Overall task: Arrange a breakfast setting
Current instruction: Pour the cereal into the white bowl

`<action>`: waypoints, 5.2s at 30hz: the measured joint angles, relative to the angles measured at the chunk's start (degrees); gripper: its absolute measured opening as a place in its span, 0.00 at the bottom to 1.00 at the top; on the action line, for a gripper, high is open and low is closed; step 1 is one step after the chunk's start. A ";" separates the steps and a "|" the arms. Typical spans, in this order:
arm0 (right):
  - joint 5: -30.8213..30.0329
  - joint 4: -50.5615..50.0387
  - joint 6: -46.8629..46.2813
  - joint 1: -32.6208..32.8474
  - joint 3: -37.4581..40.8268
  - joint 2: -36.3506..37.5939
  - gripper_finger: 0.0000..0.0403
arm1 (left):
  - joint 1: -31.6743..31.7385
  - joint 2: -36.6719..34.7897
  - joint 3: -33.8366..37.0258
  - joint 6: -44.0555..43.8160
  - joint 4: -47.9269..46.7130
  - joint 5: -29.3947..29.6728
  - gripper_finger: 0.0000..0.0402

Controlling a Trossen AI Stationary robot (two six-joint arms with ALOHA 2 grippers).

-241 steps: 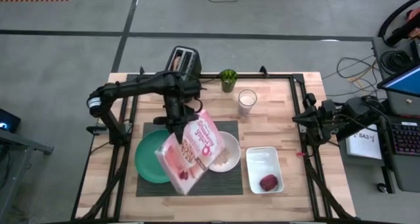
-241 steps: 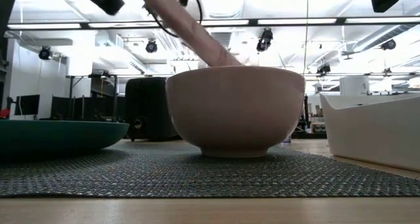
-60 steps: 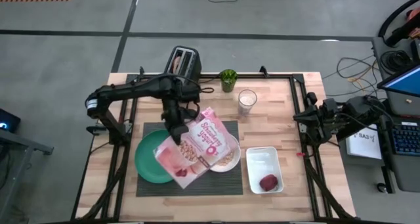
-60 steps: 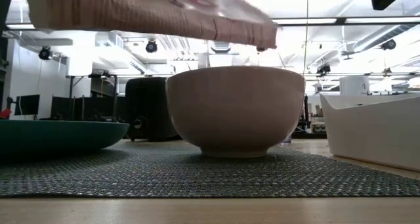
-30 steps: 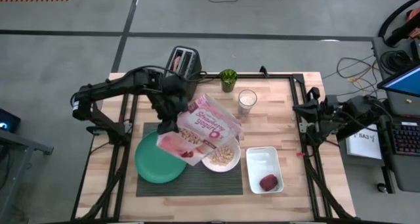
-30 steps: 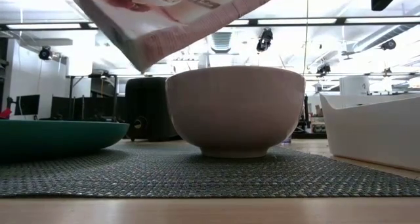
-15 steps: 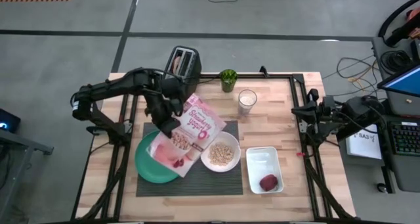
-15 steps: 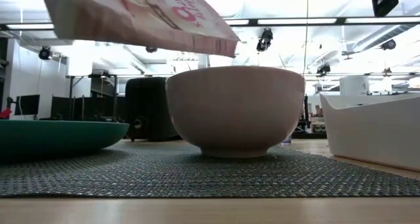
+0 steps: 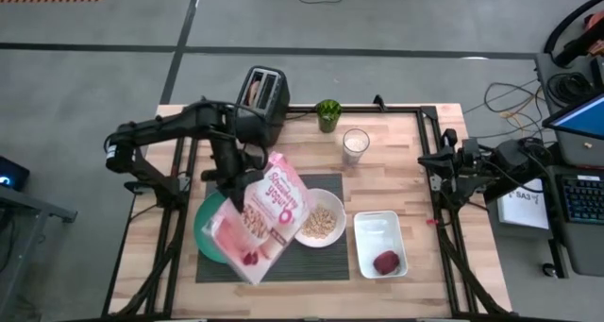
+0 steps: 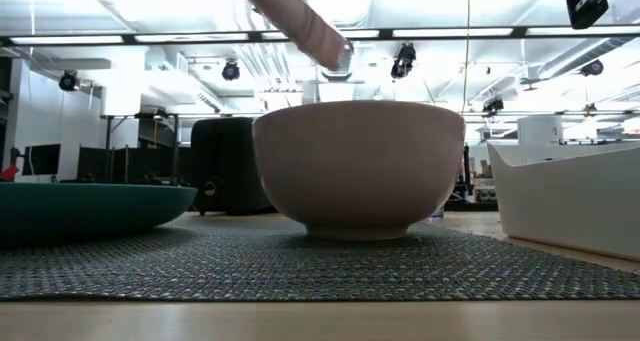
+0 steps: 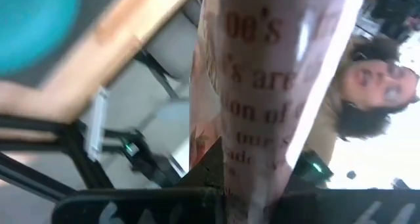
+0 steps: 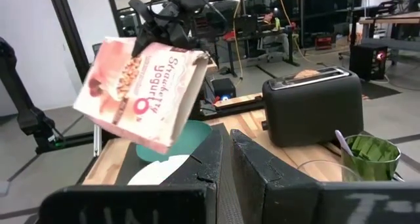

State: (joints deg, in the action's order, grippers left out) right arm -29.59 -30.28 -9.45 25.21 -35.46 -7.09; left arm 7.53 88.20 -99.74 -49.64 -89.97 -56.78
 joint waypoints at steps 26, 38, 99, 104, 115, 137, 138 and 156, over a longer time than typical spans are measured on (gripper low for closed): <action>0.03 0.04 0.37 0.01 0.00 0.02 0.06 | 5.44 7.85 0.08 9.03 0.01 -5.52 0.00; 0.03 0.02 0.28 0.02 0.00 0.02 0.06 | 5.42 5.93 5.71 13.04 -0.11 -5.86 0.00; 0.00 0.46 0.28 0.02 -0.02 0.02 0.06 | 4.87 7.26 13.35 15.94 -0.11 -11.25 0.00; 0.00 0.48 0.29 0.02 0.00 0.02 0.06 | 4.68 7.06 13.20 17.08 -0.07 -11.63 0.00; 0.00 0.47 0.13 0.02 -0.02 0.02 0.06 | 3.92 5.83 13.20 23.54 0.39 -5.03 0.00; -0.63 2.15 0.02 0.00 0.21 0.02 0.06 | 2.63 -10.17 13.20 69.04 38.76 23.63 0.00; -0.69 2.31 0.02 0.02 0.30 0.02 0.06 | 3.29 -10.00 13.24 72.15 40.57 23.70 0.00; -14.04 2.29 1.63 0.02 1.11 0.02 0.06 | 28.66 6.41 14.79 84.51 47.84 15.36 0.00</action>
State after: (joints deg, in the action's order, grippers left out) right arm -43.63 -27.99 -7.82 25.23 -34.35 -7.07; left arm 36.19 94.61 -84.96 34.87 -42.14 -41.42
